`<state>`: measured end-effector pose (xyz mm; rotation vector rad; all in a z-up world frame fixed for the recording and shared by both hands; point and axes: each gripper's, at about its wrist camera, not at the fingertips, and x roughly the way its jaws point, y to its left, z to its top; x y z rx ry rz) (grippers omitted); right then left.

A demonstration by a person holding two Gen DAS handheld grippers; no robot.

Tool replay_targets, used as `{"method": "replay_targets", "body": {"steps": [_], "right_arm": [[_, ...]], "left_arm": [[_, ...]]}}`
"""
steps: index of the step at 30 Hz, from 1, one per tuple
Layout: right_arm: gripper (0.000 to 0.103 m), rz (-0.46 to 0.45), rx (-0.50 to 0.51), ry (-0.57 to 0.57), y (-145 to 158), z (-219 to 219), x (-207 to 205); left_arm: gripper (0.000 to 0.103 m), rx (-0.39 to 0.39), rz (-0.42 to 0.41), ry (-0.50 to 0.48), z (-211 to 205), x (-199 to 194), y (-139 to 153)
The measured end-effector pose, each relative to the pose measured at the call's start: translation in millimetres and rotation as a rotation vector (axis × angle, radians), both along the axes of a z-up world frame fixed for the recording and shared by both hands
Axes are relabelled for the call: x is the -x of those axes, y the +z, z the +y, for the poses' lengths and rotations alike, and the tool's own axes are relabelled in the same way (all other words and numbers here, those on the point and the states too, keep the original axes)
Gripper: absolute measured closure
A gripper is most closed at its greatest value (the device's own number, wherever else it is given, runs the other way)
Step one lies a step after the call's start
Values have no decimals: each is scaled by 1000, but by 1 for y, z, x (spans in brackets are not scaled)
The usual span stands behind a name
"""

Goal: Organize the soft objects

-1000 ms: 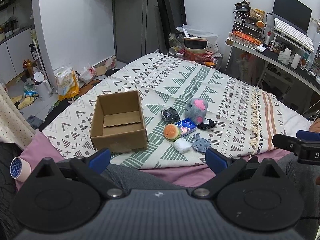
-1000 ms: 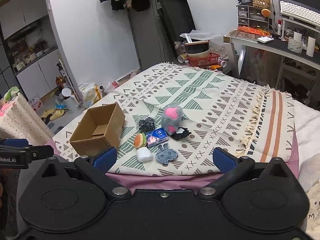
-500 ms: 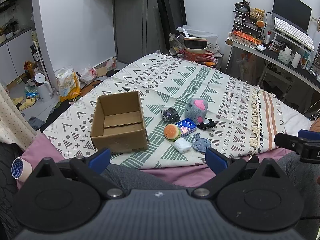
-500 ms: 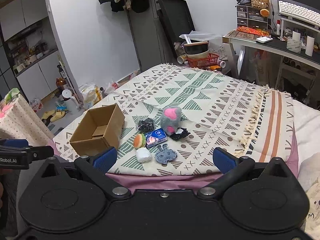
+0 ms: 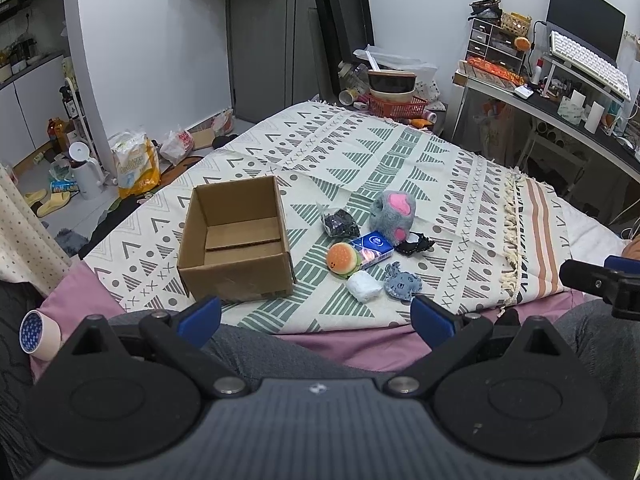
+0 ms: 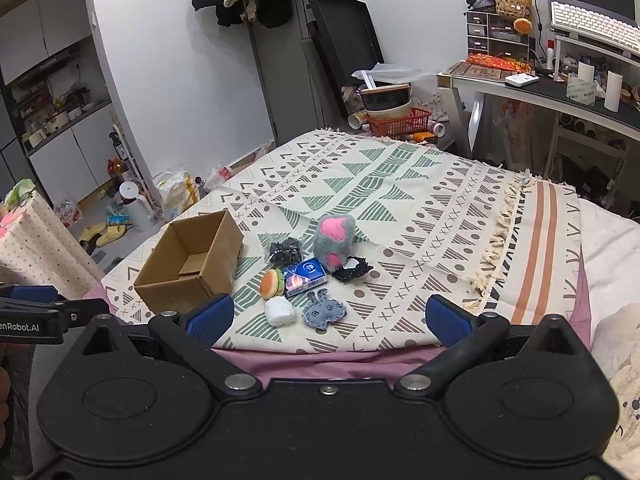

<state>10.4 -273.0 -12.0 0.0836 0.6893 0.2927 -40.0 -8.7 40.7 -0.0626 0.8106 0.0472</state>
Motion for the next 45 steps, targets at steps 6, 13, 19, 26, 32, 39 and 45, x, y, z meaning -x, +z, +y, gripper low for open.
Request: {"method": "replay_targets", "body": {"steps": [6,13,19,26,32,39,45], "right_arm": [[0,15,0,5,-8,0,-5],[0,30,-23,28,-16,0,-10],[0,59,-61,24,-20,-1,-21],[0,94,-64,16,-29,3,-45],[0,140,-70,4,-43,1,-65],[0,200,-118,-13,-61,-3,-98],[5,223,-145,-2,-77,3,-124]], "left_arm": [[3,0,6,6,1,-6,-8],[3,21,9,9,4,-19,-16],[3,46,17,20,7,-35,-25],[3,70,34,31,7,-62,-37],[4,85,60,21,5,-85,-52],[5,99,96,19,6,-108,-72],[13,127,133,0,2,-132,-90]]}}
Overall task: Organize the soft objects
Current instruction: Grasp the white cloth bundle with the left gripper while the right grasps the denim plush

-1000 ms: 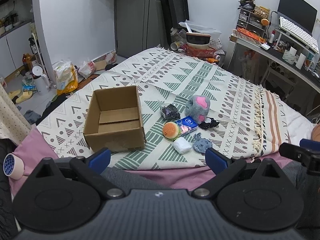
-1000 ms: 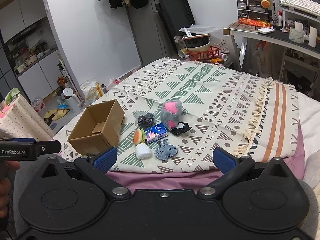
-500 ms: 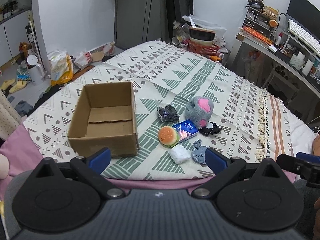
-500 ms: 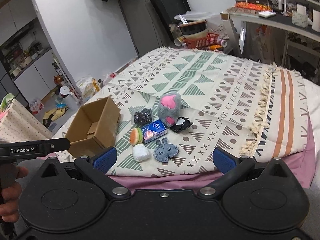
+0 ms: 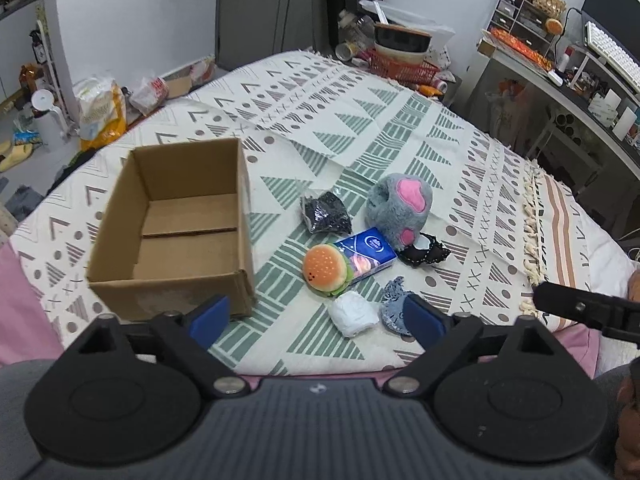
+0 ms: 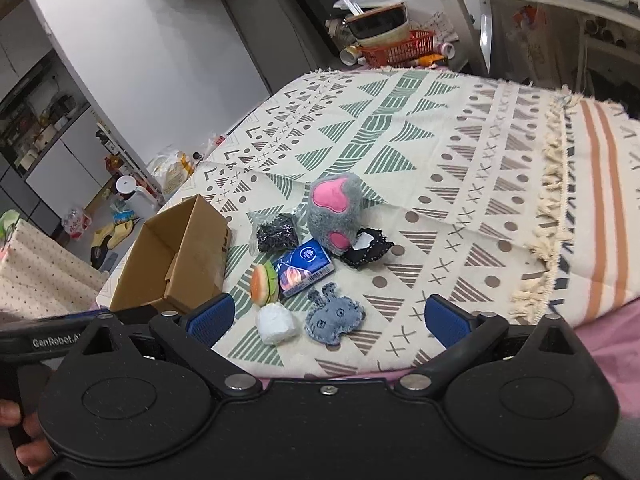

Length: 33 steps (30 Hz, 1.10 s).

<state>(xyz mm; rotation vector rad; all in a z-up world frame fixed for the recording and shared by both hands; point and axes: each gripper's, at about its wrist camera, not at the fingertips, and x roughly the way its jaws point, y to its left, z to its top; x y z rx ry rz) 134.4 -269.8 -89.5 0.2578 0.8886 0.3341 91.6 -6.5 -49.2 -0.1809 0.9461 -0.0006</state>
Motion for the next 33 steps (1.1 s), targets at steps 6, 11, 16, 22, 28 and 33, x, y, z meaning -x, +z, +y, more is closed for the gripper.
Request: {"method": "replay_targets", "body": {"steps": [6,11,16,22,28,33], "right_arm": [[19,73,-70,-27,-30,1,-21],[28,116,-115,-42,-48,4,-32],[37,183,-170,-89,-63,6,-42],[40,306,-247,-153,-94,10,-56],[45,398,-271,-230,-120,12,-65],[45,446,-278,-262,-134,15,-69]], "left_arm": [[31,29,39,-4,-3,-21,-20],[44,49,84,-2,-5,-34,-39],[47,80,124,14,-7,-47,-55],[52,102,170,31,-14,-63,-79],[54,123,209,55,-21,-74,-99],[54,134,255,76,-24,-82,-118]]}}
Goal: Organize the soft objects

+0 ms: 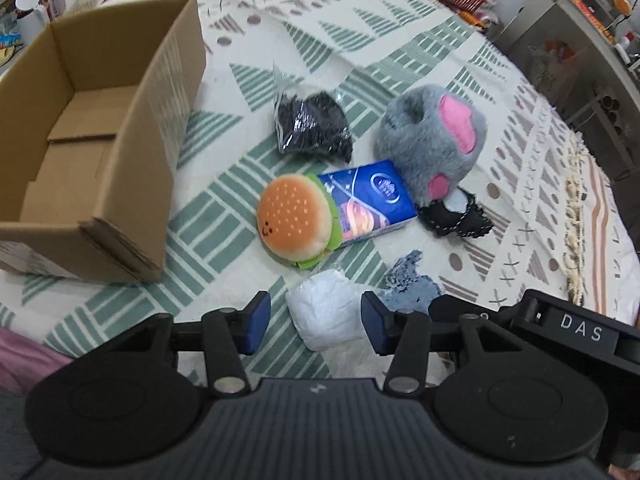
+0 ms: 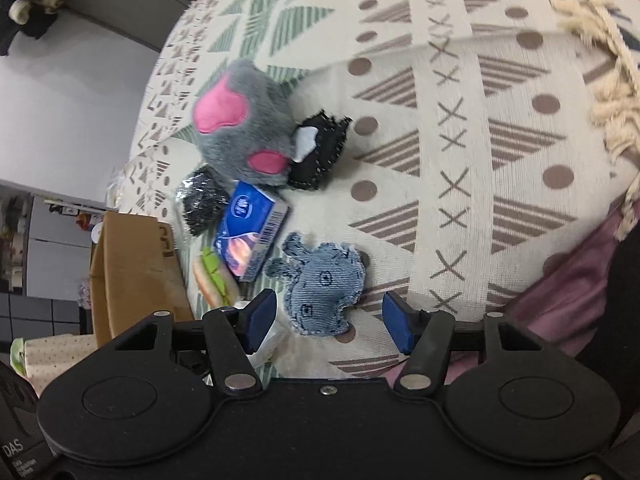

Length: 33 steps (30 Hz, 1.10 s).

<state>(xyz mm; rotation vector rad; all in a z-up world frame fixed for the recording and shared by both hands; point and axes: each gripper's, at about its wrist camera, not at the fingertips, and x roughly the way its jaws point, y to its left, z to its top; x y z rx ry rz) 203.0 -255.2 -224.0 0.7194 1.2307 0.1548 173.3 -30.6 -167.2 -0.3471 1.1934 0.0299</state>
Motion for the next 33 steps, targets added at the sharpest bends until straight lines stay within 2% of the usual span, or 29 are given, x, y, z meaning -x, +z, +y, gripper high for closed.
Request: {"method": "replay_targets", "body": {"steps": [6,9,11,12,14,15,16,20,26,33], "right_arm": [[46,62,-36,-42,-18,-2,-8],[48,64,-18,-64,-22,-1,-10],[48,54,7,-62,-23,5,-11],[51,49,17,-63,-23,7,-12],[63,33,27,-65,-23,9,-12],[74,21,9,-65,-23,10,-12],[77,19,-7,-70,-22,9,-11],[83,-45,23,-74,-10,8,-5],[83,-154,85,-105,14,-1,8],[83,-277,124,-77,37,3,18]], "left_arm": [[54,37,13,29,-1,-4,-13],[65,67,10,35,-4,-7,-16],[67,56,2,38,-7,-7,-15],[67,50,-1,38,-8,-6,-13],[68,43,-11,42,-9,-4,-10],[68,40,-17,46,-9,-3,-7],[68,40,-20,51,-8,-2,-6],[68,24,-43,59,-7,2,5],[68,0,-107,42,-5,11,29],[68,-26,-185,33,4,30,60]]}}
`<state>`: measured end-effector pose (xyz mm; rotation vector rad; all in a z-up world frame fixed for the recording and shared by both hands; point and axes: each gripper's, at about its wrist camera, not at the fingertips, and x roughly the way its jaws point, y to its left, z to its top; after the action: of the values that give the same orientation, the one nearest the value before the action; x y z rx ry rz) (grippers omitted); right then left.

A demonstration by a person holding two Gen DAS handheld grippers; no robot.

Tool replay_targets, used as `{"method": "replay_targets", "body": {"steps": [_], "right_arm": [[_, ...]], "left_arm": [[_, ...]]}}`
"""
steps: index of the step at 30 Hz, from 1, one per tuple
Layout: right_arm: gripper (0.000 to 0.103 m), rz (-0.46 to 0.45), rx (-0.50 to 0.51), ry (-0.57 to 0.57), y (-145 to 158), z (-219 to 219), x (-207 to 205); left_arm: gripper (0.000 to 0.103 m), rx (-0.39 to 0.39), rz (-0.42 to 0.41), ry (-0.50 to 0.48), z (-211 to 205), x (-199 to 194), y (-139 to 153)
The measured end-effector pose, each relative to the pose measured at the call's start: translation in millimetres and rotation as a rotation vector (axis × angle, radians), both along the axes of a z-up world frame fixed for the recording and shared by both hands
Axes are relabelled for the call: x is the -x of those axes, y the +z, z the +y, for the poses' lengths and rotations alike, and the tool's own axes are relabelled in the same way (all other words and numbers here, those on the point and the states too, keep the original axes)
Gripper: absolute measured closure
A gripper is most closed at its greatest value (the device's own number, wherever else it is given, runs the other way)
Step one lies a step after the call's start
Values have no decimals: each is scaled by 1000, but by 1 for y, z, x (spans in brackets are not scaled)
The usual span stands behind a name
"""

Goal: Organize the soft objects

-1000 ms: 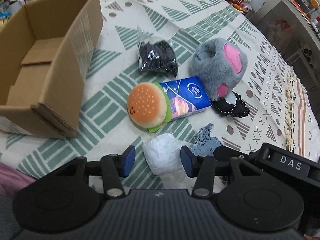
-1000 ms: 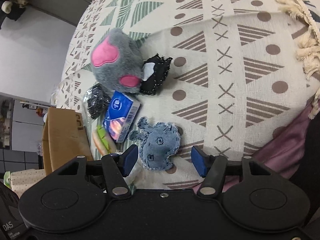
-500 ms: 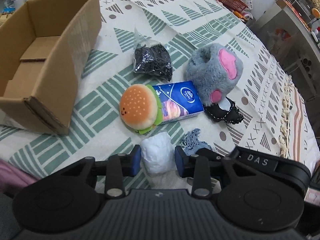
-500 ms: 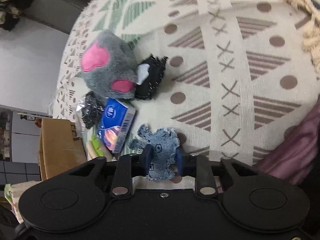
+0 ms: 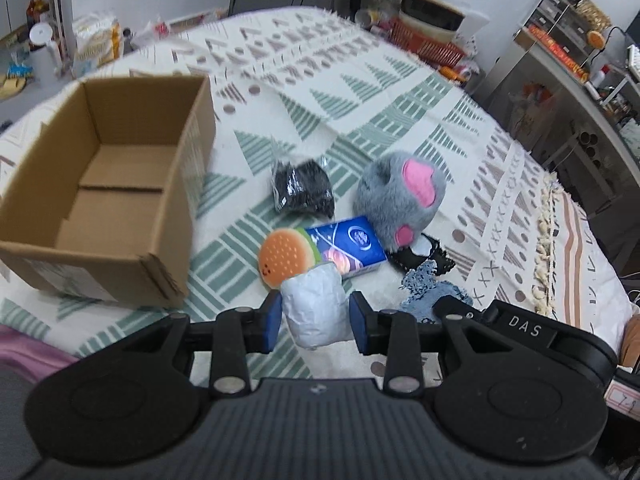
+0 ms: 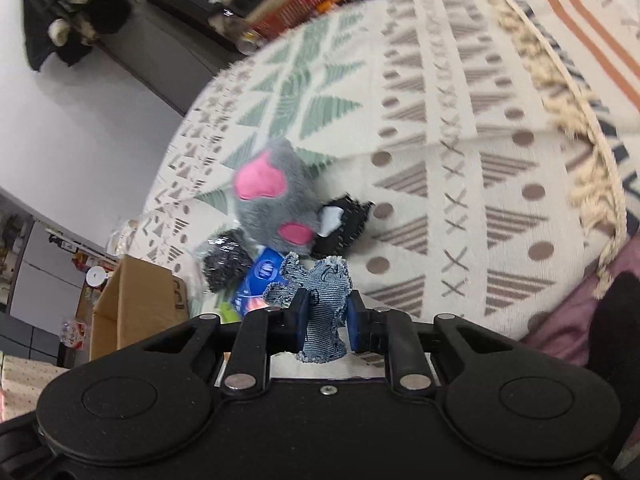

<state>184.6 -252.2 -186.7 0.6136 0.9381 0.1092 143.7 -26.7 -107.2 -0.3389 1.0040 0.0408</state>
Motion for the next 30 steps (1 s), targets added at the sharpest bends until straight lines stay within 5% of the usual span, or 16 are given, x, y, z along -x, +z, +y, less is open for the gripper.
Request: {"method": "replay_targets", "body": {"steps": [23,30], "right_arm": [[83,-322,224,212,92,66,34],[83,-325,236,284,118,88,30]], "left_arm": [[68,-50,-156,-1,54,34,62],[68,-64,-204,14,74,39,78]]}}
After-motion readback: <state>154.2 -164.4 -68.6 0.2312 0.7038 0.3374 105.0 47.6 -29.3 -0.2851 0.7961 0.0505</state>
